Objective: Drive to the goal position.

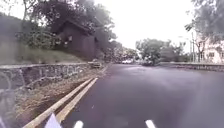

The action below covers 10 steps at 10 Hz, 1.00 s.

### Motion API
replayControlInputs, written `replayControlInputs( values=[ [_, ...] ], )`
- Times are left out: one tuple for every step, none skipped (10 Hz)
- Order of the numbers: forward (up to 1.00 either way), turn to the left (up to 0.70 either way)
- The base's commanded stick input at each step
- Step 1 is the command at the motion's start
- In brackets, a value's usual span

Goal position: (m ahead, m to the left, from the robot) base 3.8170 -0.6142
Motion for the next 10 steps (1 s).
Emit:
replayControlInputs(
  values=[
    [0.7, 0.0],
    [0.7, 0.0],
    [0.7, 0.0],
    [0.7, 0.0],
    [0.7, 0.0],
    [0.7, 0.0],
    [0.7, 0.0],
    [0.7, 0.0],
    [0.7, 0.0],
    [0.7, 0.0]
  ],
)
